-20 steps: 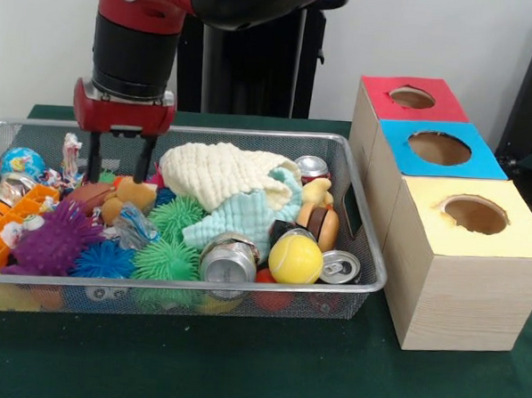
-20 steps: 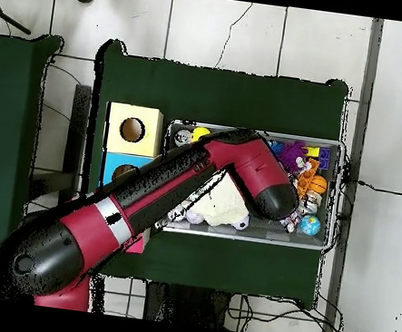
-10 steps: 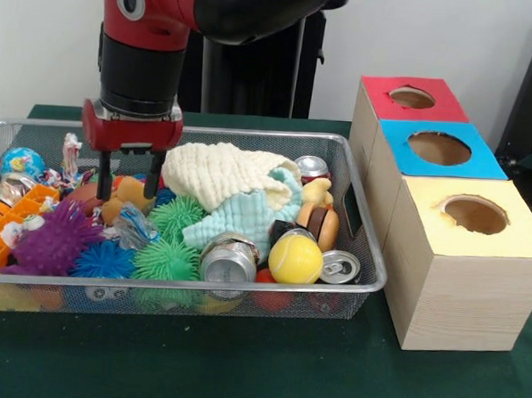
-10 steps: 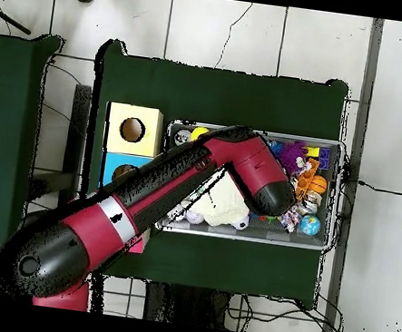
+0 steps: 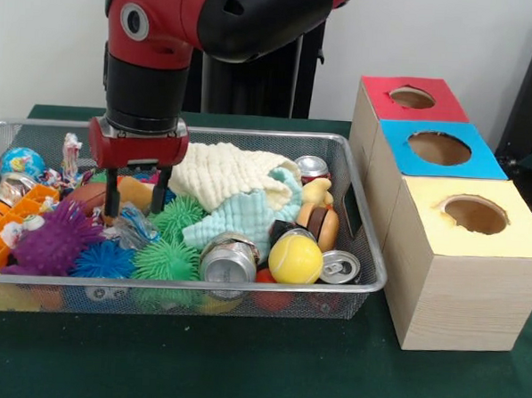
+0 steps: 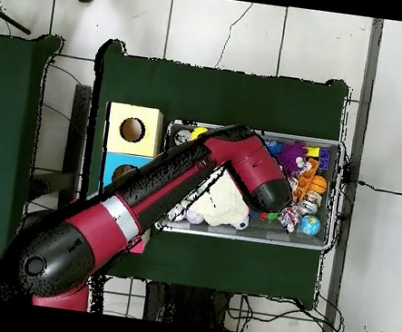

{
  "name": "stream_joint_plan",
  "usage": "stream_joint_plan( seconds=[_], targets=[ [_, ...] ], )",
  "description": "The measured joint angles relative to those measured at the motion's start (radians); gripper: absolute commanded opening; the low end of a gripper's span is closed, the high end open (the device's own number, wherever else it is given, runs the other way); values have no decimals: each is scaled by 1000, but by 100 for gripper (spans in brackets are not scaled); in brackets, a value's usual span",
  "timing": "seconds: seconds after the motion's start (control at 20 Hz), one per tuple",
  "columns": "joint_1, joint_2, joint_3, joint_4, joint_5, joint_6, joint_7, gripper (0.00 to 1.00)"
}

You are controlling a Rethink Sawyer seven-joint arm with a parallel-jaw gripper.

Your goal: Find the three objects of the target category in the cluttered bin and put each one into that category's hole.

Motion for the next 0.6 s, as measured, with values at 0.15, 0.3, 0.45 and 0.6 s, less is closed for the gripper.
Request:
stream_joint_plan(
  seconds=[0.15,0.3,0.45,0.6],
  targets=[
    [0,0,0,-6,-1,5,0,100],
    [0,0,0,-13,-1,10,0,100],
    [0,0,1,-16,-1,15,0,100],
    [0,0,4,-17,-1,20,0,100]
  ],
)
